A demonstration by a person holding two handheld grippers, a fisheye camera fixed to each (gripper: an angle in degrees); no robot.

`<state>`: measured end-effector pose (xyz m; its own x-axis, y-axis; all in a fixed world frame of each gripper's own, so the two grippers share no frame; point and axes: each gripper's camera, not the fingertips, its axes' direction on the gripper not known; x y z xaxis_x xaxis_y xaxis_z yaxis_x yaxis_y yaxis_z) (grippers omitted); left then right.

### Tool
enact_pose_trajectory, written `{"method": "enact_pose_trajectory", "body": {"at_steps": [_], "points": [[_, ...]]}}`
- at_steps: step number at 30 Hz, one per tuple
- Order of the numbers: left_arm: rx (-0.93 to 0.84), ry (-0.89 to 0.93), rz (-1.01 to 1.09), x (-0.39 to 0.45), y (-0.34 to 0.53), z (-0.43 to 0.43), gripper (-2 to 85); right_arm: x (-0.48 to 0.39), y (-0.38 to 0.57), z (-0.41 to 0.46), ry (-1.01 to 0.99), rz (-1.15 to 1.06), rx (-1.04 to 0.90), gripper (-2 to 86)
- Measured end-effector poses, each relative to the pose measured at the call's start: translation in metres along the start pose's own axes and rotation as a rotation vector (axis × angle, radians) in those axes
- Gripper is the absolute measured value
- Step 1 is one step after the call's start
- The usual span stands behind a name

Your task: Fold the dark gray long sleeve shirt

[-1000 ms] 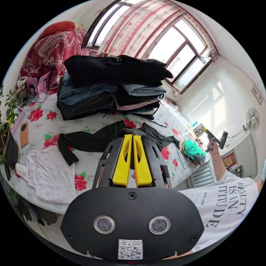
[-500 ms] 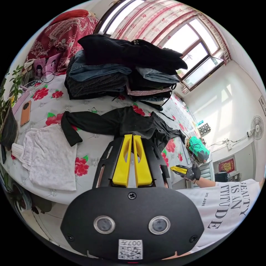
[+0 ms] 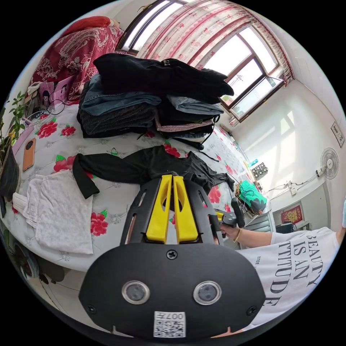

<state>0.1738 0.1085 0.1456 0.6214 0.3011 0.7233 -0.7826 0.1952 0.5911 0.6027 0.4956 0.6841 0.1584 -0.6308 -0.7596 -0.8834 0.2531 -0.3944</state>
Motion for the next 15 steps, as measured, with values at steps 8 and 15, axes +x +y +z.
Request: {"method": "enact_pose_trajectory", "body": {"at_steps": [8, 15], "points": [[-0.006, -0.086, -0.017, -0.014, 0.019, -0.008, -1.0, 0.063, 0.066, -0.024, 0.043, 0.025, 0.107, 0.6], [-0.149, -0.087, -0.150, -0.039, 0.118, -0.004, -1.0, 0.163, 0.233, -0.146, -0.049, 0.191, 0.301, -0.1]]}}
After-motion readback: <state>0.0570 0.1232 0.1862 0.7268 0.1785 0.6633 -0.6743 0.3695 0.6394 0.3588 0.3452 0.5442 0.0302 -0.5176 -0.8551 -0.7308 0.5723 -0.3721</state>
